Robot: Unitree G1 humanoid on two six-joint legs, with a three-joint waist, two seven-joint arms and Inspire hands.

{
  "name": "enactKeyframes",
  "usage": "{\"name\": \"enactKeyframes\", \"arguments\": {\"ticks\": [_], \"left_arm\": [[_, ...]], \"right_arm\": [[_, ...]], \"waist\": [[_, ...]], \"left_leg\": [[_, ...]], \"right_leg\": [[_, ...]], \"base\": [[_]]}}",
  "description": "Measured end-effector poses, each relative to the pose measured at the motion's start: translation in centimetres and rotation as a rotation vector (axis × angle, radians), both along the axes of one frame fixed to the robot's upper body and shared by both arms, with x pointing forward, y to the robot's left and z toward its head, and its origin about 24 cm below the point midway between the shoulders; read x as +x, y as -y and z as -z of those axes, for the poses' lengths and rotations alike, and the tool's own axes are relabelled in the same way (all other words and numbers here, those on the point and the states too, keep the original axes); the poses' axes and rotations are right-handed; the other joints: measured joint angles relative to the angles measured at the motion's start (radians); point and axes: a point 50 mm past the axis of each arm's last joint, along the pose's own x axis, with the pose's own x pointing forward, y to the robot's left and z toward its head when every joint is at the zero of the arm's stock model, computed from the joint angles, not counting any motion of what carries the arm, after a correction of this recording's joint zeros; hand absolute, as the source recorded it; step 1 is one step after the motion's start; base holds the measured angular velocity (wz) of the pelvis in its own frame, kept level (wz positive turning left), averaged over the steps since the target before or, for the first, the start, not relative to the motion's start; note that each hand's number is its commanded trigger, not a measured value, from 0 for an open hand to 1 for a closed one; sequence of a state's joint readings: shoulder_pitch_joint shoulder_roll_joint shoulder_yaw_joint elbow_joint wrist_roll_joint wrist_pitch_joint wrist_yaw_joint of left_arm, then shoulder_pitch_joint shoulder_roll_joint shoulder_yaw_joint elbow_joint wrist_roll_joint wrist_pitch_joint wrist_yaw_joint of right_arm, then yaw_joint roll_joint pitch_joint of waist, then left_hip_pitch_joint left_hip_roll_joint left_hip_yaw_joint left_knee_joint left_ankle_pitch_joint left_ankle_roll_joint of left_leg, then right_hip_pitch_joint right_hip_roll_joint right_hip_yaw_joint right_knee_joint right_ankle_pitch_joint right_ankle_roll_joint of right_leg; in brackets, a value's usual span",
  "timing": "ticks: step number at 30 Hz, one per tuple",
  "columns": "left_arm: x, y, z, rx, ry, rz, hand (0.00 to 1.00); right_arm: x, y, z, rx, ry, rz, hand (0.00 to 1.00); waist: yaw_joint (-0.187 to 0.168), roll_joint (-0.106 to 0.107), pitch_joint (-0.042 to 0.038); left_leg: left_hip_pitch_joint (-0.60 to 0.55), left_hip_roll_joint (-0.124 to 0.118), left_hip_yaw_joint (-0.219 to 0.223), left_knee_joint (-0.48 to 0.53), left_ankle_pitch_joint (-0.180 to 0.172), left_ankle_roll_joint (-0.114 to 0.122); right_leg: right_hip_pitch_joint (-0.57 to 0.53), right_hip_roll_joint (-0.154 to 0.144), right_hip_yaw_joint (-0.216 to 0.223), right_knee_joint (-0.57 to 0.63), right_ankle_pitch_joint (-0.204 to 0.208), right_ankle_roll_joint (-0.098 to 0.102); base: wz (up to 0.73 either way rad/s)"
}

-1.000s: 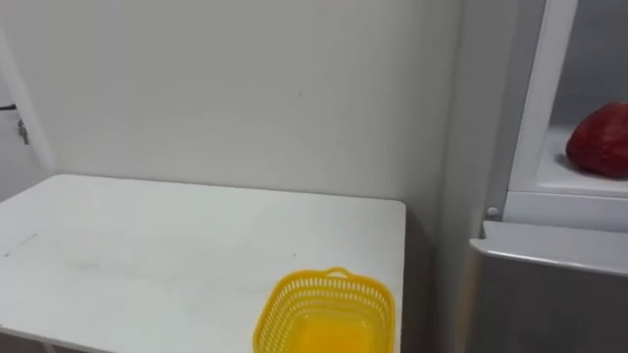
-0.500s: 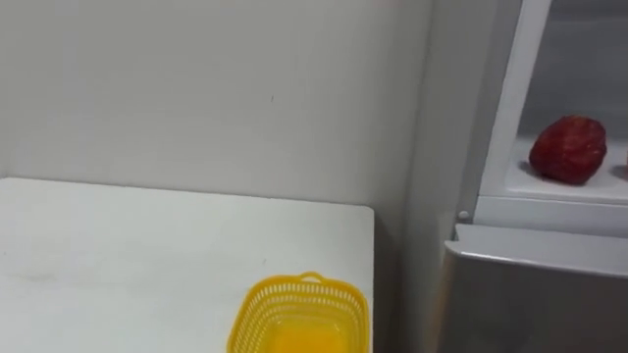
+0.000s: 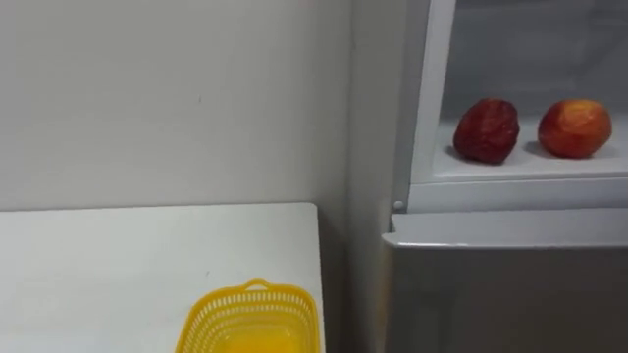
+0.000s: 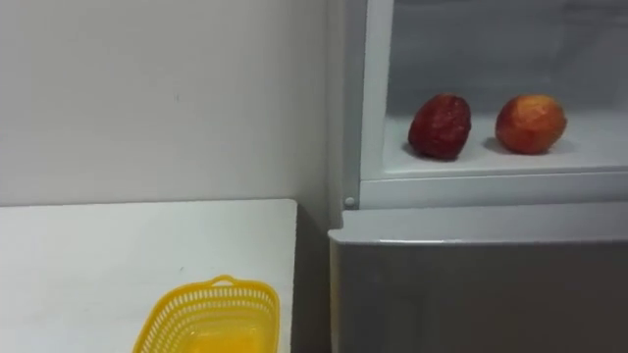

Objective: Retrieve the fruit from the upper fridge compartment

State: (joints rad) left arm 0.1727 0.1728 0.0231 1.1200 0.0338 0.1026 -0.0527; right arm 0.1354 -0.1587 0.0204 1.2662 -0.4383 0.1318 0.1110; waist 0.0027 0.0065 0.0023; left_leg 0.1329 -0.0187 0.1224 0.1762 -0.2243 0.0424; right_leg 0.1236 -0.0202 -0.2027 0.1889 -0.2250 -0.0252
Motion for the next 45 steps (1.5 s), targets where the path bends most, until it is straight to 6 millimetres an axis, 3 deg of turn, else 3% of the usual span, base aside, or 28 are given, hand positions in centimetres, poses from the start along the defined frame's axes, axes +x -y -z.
{"name": "enactKeyframes", "arguments": {"ticks": [4, 7, 12, 18, 20, 22, 25, 27, 32, 40, 45], "left_arm": [[0.5, 0.2, 0.0, 0.011, 0.004, 0.076, 0.00], [0.8, 0.2, 0.0, 0.024, 0.014, 0.118, 0.00], [1.1, 0.3, -0.1, 0.041, 0.035, 0.146, 0.00], [1.4, 0.4, -0.2, 0.042, 0.069, 0.180, 0.00], [1.5, 0.5, -0.2, 0.041, 0.078, 0.184, 0.00], [1.6, 0.6, -0.2, 0.040, 0.090, 0.185, 0.00], [1.6, 0.6, -0.2, 0.037, 0.096, 0.182, 0.00], [1.5, 0.6, -0.1, 0.035, 0.093, 0.182, 0.00], [1.4, 0.6, -0.2, 0.039, 0.092, 0.188, 0.00], [0.1, 0.6, 0.1, 0.045, 0.040, 0.210, 0.00], [-0.2, 0.2, 0.0, 0.042, 0.013, 0.274, 0.00]], "right_arm": [[1.9, 0.2, -0.2, -0.055, 0.100, -0.014, 0.00], [4.8, 0.4, -0.7, -0.102, 0.243, -0.018, 0.00], [10.7, 0.1, -2.9, -0.124, 0.584, 0.057, 0.00], [14.8, -0.7, -6.4, -0.127, 0.910, 0.039, 0.00], [15.4, -1.0, -7.7, -0.135, 1.002, 0.036, 0.00], [15.8, -1.1, -9.1, -0.150, 1.083, 0.043, 0.00], [15.6, -1.4, -11.2, -0.176, 1.186, 0.037, 0.00], [16.6, -1.8, -13.8, -0.201, 1.318, 0.027, 0.00], [17.5, -2.4, -17.5, -0.244, 1.516, 0.058, 0.00], [18.1, -3.7, -20.8, -0.243, 1.692, 0.075, 0.00], [18.2, -5.4, -24.6, -0.196, 1.904, 0.032, 0.00]], "waist": [[-0.008, -0.005, -0.0030], [-0.018, -0.004, -0.0016], [-0.025, -0.004, 0.0023], [-0.025, -0.003, 0.0027], [-0.025, 0.000, 0.0020], [-0.026, 0.008, -0.0051], [-0.027, 0.009, -0.0051], [-0.029, 0.010, -0.0037], [-0.037, 0.002, 0.0004], [-0.033, -0.001, -0.0004], [-0.023, -0.007, -0.0100]], "left_leg": [[0.000, 0.000, 0.007, -0.006, 0.000, 0.000], [-0.001, 0.002, 0.015, -0.008, 0.000, 0.000], [0.001, 0.007, 0.033, -0.008, 0.000, 0.000], [-0.006, 0.006, 0.034, -0.010, 0.000, 0.000], [-0.010, 0.006, 0.039, -0.010, 0.000, 0.000], [-0.017, 0.006, 0.042, -0.010, 0.000, 0.000], [-0.019, 0.007, 0.054, -0.010, 0.000, 0.000], [-0.020, 0.008, 0.069, -0.013, 0.000, 0.000], [-0.020, 0.008, 0.071, -0.013, 0.000, 0.000], [-0.034, 0.018, 0.094, -0.012, 0.000, 0.000], [-0.033, 0.024, 0.093, -0.007, 0.002, -0.003]], "right_leg": [[-0.008, 0.001, 0.009, 0.004, 0.001, 0.001], [-0.020, 0.002, 0.019, 0.016, 0.000, 0.001], [-0.025, 0.008, 0.036, 0.016, 0.003, -0.002], [-0.037, 0.007, 0.037, 0.013, 0.003, -0.001], [-0.043, 0.007, 0.039, 0.013, 0.003, -0.001], [-0.051, 0.007, 0.042, 0.014, 0.003, -0.001], [-0.062, 0.009, 0.058, 0.023, 0.005, -0.003], [-0.072, 0.011, 0.076, 0.032, 0.005, -0.003], [-0.074, 0.014, 0.097, 0.033, 0.009, -0.003], [-0.091, 0.025, 0.099, 0.030, 0.024, -0.008], [-0.088, 0.030, 0.089, 0.013, 0.033, -0.014]], "base": [[-0.07], [-0.12], [-0.09], [0.00], [-0.07], [-0.09], [-0.19], [-0.31], [-0.14], [-0.03], [0.04]]}}
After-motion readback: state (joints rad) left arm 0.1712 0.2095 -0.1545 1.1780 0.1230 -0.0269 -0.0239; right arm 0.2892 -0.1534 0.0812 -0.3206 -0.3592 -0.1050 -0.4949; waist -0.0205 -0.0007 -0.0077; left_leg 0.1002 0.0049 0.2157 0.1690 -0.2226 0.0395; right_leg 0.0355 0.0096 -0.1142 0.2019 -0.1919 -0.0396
